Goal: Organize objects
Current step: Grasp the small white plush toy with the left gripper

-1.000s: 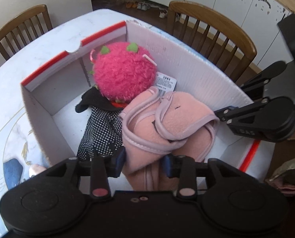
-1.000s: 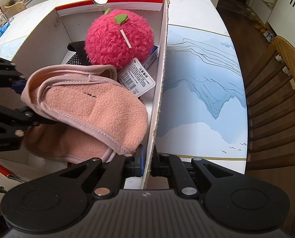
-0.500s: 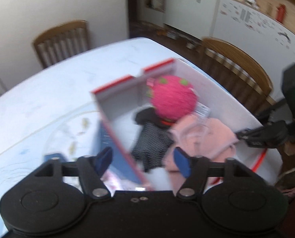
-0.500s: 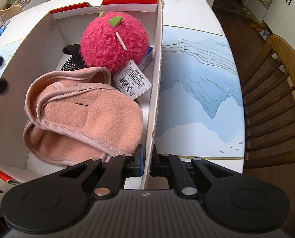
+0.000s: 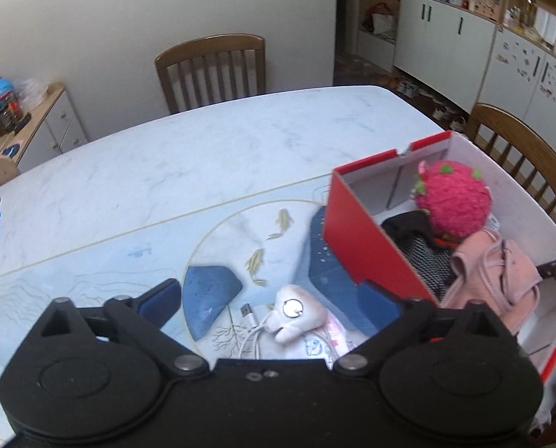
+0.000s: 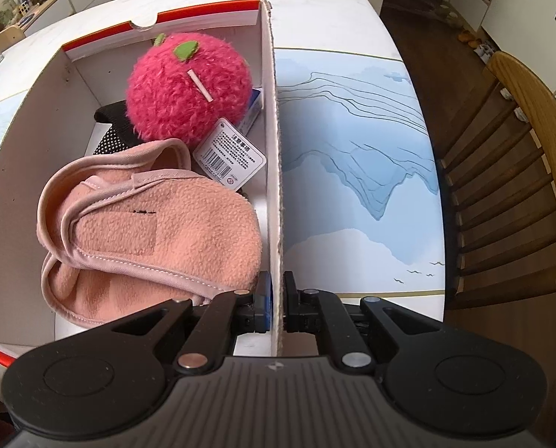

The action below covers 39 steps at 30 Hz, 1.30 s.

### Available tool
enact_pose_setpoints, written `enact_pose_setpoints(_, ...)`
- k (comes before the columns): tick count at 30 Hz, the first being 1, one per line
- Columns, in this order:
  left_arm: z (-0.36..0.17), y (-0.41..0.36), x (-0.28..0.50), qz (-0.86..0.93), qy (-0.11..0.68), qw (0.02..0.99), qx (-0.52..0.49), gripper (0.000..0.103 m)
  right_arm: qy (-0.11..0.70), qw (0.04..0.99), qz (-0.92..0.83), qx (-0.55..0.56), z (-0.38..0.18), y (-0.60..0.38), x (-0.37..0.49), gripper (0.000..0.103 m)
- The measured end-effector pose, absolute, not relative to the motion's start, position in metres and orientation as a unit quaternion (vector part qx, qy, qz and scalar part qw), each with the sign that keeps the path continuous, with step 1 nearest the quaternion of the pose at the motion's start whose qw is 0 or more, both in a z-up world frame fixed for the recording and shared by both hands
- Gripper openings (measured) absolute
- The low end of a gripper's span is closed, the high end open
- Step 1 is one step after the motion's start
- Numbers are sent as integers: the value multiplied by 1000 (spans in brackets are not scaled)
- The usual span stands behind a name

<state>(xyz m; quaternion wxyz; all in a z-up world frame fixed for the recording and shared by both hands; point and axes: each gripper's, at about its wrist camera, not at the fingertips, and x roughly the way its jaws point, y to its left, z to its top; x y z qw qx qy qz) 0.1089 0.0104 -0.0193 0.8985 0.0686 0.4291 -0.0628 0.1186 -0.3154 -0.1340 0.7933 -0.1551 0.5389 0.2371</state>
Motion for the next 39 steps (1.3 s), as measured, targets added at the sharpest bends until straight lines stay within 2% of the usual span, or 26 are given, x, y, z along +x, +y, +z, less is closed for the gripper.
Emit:
enact_pose_setpoints(11, -73, 0, 122, -79, 464, 880, 66, 102, 545, 793, 227, -150, -134, -322, 117, 5)
enact_pose_setpoints(19, -102, -19, 138, -91, 472, 871, 101, 99, 546, 793, 222, -153, -135, -322, 115, 5)
enact_pose_setpoints(26, -111, -16, 149, -86, 484, 866, 90, 80, 546, 793, 221, -152, -136, -322, 114, 5)
enact_pose_setpoints(30, -114, -16, 150, -85, 488, 864, 92, 76, 547, 793, 221, -152, -136, -322, 114, 5)
enact_pose_setpoints(37, -117, -20, 150, -89, 493, 861, 93, 53, 547, 792, 223, -156, -136, -321, 113, 5)
enact_pose_setpoints(39, -116, -20, 149, -90, 493, 861, 91, 53, 547, 792, 224, -156, -136, -321, 113, 5)
